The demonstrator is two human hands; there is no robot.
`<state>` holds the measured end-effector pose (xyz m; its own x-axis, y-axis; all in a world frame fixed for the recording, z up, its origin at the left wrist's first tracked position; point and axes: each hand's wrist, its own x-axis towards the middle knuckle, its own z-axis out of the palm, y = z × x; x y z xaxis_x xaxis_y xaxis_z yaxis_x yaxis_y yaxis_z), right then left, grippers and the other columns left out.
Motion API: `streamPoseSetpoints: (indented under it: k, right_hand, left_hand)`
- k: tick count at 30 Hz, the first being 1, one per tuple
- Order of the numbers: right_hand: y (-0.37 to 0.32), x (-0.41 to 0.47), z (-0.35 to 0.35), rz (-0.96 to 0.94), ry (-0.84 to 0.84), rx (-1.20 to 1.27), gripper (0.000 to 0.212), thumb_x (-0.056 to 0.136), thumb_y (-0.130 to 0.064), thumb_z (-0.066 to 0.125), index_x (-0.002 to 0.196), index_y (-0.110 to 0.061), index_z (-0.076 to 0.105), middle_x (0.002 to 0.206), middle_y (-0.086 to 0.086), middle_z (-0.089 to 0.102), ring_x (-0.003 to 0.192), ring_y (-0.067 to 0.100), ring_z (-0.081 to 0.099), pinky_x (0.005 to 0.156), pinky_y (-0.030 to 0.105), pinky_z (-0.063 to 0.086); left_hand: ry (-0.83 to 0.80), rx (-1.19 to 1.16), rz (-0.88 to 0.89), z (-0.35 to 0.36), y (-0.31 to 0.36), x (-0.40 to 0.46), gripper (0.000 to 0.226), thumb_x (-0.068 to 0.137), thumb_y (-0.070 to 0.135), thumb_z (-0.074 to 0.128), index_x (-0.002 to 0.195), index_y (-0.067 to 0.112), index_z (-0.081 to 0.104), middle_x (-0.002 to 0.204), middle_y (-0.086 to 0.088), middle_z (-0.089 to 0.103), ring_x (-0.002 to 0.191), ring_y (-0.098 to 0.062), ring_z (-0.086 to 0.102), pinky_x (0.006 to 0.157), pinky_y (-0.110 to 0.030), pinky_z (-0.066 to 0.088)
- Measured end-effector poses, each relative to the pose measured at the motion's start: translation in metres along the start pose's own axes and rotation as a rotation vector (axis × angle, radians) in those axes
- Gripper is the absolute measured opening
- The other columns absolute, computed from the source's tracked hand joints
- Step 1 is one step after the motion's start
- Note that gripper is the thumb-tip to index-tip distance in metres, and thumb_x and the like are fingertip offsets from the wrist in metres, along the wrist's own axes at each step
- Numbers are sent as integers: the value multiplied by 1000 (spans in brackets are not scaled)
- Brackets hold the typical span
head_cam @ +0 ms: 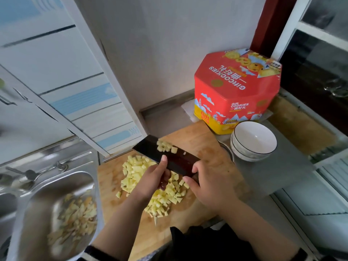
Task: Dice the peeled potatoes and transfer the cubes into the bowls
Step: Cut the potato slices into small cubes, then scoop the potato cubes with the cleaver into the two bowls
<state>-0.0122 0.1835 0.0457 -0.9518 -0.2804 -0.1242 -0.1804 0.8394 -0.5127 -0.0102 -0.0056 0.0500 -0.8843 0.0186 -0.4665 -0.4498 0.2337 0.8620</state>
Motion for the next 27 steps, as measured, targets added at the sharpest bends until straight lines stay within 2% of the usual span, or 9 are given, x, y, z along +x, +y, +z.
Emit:
streamPoseSetpoints:
  k: [6,10,11,13,15,17,20,22,27]
  right_hand:
    - [-4,2,0,-45,-86,62,37,93,-56,48,113,-27,36,98,-10,59,82,11,60,68,26,49]
    - [-4,6,-7,60,-251,193,38,92,-64,41,109,-30,41,97,-13,60,82,8,59,68,27,46]
    - [0,9,-10,108,-224,208,41,92,-66,38,109,-29,43,96,-13,59,82,7,57,66,26,43]
    - [19,19,-15,311,-35,316,52,92,-70,28,101,-24,50,89,-9,59,79,12,57,68,28,44]
    - [48,35,-21,648,146,711,67,93,-70,21,84,-12,54,73,3,60,65,20,57,63,30,46]
    - [76,47,-28,938,186,1025,70,94,-69,20,75,-9,51,62,8,56,53,21,51,53,28,40]
    - [106,57,-33,1057,173,1107,70,93,-72,18,76,-12,49,60,7,53,50,19,45,51,25,33]
    - [115,63,-33,1091,135,1112,66,97,-65,18,75,-12,50,59,6,51,50,17,43,49,23,30]
    - [122,66,-35,1104,91,1213,36,96,-26,25,72,-14,48,58,4,49,48,14,38,47,22,24]
  left_hand:
    - [137,-131,-49,11,-12,1,45,103,33,44,67,8,51,58,-2,42,50,-12,37,53,-25,33]
    - [202,-146,-91,10,-22,-5,41,104,28,44,69,7,48,55,-1,39,52,-15,33,55,-29,30]
    - [215,-153,-109,8,-26,-7,40,104,27,44,69,7,47,56,-1,39,52,-15,32,56,-30,30]
    - [238,-155,-143,5,-33,-10,40,104,26,44,68,8,45,55,-1,38,53,-16,31,57,-31,29]
    - [264,-149,-155,2,-38,-13,42,104,26,44,65,8,43,53,0,38,52,-16,31,58,-33,29]
    - [293,-166,-155,1,-41,-18,42,104,25,44,65,9,41,51,2,36,50,-15,29,58,-33,27]
    - [322,-207,-144,1,-43,-21,43,104,25,43,64,10,39,50,3,35,50,-14,27,58,-34,25]
    - [346,-227,-142,1,-43,-21,45,104,26,43,62,9,40,50,2,35,50,-15,29,57,-33,26]
    - [367,-230,-134,-3,-41,-19,47,104,26,43,60,9,40,49,2,37,50,-15,31,57,-32,29]
